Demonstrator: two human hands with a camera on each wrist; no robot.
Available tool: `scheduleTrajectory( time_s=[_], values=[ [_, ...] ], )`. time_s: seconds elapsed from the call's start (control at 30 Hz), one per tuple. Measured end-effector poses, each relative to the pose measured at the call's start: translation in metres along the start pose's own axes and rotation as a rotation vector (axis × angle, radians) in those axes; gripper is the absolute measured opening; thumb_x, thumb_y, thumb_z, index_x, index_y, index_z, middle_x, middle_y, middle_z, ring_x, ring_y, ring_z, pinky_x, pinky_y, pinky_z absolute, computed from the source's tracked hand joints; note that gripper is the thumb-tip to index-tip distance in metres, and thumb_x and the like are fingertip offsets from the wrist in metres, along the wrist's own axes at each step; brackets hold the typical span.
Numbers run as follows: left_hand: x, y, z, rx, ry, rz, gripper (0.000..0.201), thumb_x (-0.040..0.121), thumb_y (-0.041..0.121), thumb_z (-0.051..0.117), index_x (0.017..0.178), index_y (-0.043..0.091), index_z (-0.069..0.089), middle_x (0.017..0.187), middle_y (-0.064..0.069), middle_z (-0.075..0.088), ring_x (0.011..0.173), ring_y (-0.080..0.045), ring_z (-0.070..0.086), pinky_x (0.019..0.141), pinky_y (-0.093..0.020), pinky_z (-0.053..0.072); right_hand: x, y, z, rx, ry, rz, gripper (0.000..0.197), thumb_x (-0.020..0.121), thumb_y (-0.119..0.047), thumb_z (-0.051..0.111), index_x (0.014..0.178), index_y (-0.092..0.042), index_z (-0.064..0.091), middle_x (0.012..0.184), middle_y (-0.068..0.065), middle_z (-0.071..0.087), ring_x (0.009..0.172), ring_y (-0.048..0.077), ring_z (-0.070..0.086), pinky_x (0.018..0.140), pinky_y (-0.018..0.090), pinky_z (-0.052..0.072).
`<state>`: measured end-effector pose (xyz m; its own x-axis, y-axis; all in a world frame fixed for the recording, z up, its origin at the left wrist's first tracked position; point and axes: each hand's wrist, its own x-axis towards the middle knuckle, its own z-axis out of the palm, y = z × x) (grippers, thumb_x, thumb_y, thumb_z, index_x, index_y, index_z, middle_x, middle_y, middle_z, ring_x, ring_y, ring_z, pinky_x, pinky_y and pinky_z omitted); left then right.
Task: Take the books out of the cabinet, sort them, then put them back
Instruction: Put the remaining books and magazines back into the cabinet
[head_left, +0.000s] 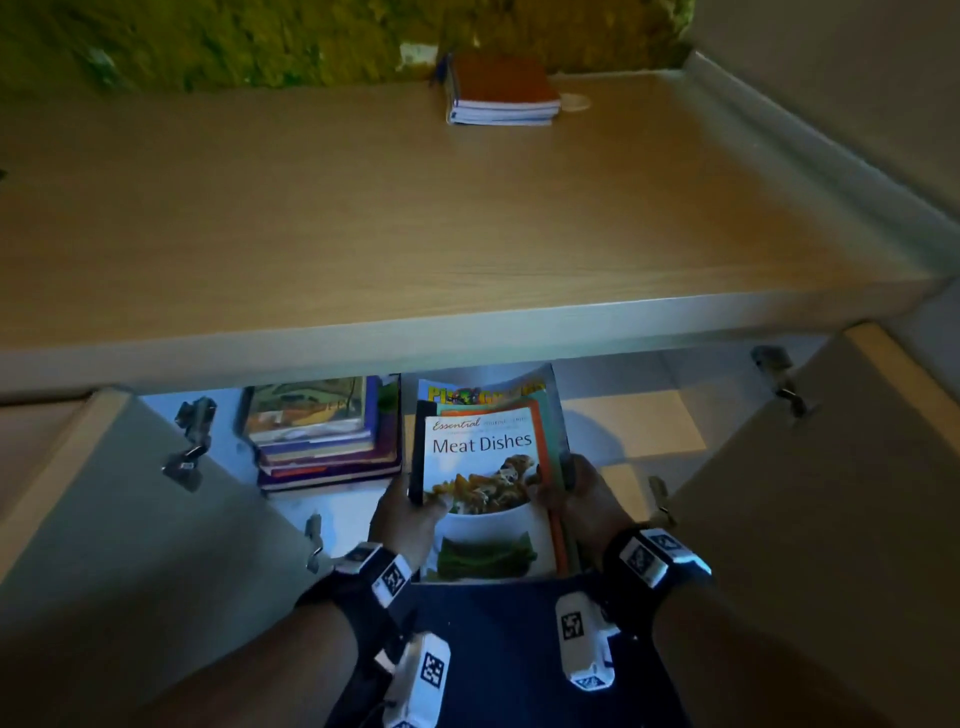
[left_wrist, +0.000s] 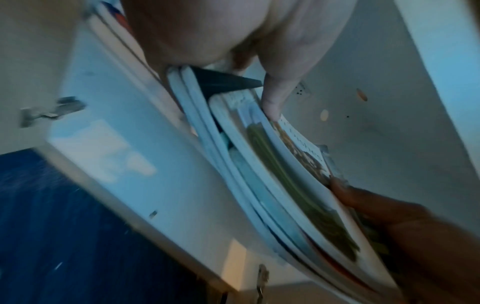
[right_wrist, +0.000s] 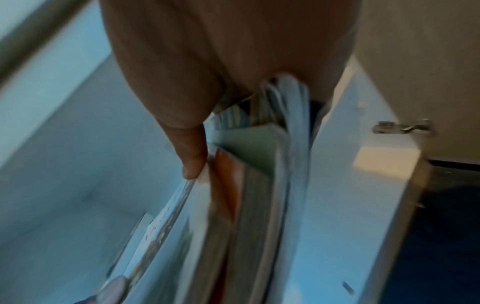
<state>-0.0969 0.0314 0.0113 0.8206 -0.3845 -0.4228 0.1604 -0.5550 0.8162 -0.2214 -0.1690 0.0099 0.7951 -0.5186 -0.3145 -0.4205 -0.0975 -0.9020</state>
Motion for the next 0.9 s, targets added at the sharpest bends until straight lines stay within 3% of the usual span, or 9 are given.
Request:
scheduleTrajectory(
  time_s=[0.1, 0.17, 0.23, 0.33, 0.4, 0.47, 0.6, 0.73, 0.9],
  values=[
    [0.058, 0.011, 0.003, 0.050, -0.019, 0.067, 0.038, 0.084, 0.024, 0.077, 0.111, 0.029, 0.050, 0.111, 0.005, 0.064, 0.101, -0.024, 0.062, 0.083, -0.038, 0.052, 0.057, -0.003, 0.005, -0.020, 0.056, -0.104, 0.032, 0.074, -0.030, 0.071, 0.092, -0.004, 0.070, 0.088, 0.013, 0.073, 0.077, 0.014, 0.068, 0.073, 0.031, 0.054],
    [0.095, 0.009, 0.004, 0.152, -0.007, 0.135, 0.064, 0.072, 0.042, 0.080, 0.126, 0.036, 0.047, 0.124, -0.004, 0.063, 0.113, -0.033, 0.061, 0.090, -0.047, 0.055, 0.094, 0.001, 0.011, 0.011, 0.048, -0.134, 0.020, 0.082, -0.013, 0.072, 0.089, 0.005, 0.068, 0.083, 0.010, 0.069, 0.068, 0.001, 0.064, 0.066, 0.020, 0.049],
    [0.129, 0.002, 0.007, 0.332, -0.003, 0.195, 0.089, 0.063, 0.060, 0.072, 0.141, 0.039, 0.037, 0.134, -0.011, 0.058, 0.118, -0.036, 0.058, 0.095, -0.045, 0.053, 0.133, 0.006, 0.015, -0.022, 0.048, -0.140, 0.005, 0.086, -0.006, 0.073, 0.081, -0.005, 0.071, 0.079, 0.002, 0.070, 0.068, 0.004, 0.066, 0.070, 0.025, 0.050],
    [0.147, -0.008, 0.017, 0.454, -0.019, 0.252, 0.089, 0.072, 0.051, 0.074, 0.149, 0.028, 0.036, 0.146, -0.010, 0.045, 0.131, -0.029, 0.048, 0.099, -0.028, 0.042, 0.185, 0.029, 0.023, -0.117, 0.065, -0.087, 0.017, 0.079, -0.025, 0.081, 0.082, -0.009, 0.074, 0.083, 0.005, 0.078, 0.080, 0.024, 0.073, 0.081, 0.038, 0.057],
    [0.156, -0.024, 0.028, 0.509, -0.051, 0.323, 0.089, 0.075, 0.046, 0.076, 0.152, 0.031, 0.033, 0.154, -0.011, 0.030, 0.143, -0.029, 0.032, 0.108, -0.029, 0.035, 0.207, 0.047, 0.031, -0.148, 0.056, -0.052, 0.034, 0.071, -0.038, 0.080, 0.090, -0.010, 0.078, 0.090, 0.008, 0.081, 0.087, 0.029, 0.076, 0.089, 0.051, 0.060],
    [0.165, -0.038, 0.038, 0.632, -0.065, 0.384, 0.090, 0.075, 0.051, 0.072, 0.153, 0.039, 0.028, 0.162, -0.011, 0.017, 0.150, -0.029, 0.019, 0.117, -0.036, 0.027, 0.213, 0.053, 0.034, -0.237, 0.092, -0.050, 0.029, 0.079, -0.036, 0.080, 0.090, -0.009, 0.079, 0.092, 0.010, 0.080, 0.088, 0.029, 0.076, 0.089, 0.047, 0.060],
    [0.174, -0.050, 0.054, 0.786, -0.042, 0.418, 0.081, 0.081, 0.064, 0.059, 0.151, 0.050, 0.021, 0.167, -0.007, -0.005, 0.154, -0.029, 0.001, 0.121, -0.051, 0.016, 0.221, 0.056, 0.039, -0.368, 0.166, -0.082, 0.034, 0.091, -0.043, 0.071, 0.098, -0.010, 0.071, 0.097, 0.013, 0.075, 0.090, 0.032, 0.071, 0.067, 0.031, 0.049],
    [0.175, -0.054, 0.056, 0.800, -0.015, 0.395, 0.074, 0.086, 0.063, 0.056, 0.151, 0.050, 0.024, 0.167, -0.008, -0.009, 0.154, -0.030, 0.001, 0.122, -0.047, 0.016, 0.223, 0.061, 0.048, -0.692, 0.220, -0.012, 0.075, 0.092, -0.070, 0.050, 0.138, -0.010, 0.047, 0.132, 0.017, 0.048, 0.118, 0.041, 0.059, 0.094, 0.040, 0.048],
    [0.165, -0.048, 0.050, 0.816, 0.012, 0.348, 0.069, 0.090, 0.054, 0.059, 0.152, 0.043, 0.029, 0.166, -0.013, -0.008, 0.153, -0.035, 0.000, 0.123, -0.046, 0.015, 0.228, 0.065, 0.050, -0.759, 0.164, -0.065, 0.089, 0.084, -0.082, 0.046, 0.144, -0.017, 0.043, 0.135, 0.017, 0.046, 0.123, 0.043, 0.055, 0.102, 0.047, 0.048]
  ],
)
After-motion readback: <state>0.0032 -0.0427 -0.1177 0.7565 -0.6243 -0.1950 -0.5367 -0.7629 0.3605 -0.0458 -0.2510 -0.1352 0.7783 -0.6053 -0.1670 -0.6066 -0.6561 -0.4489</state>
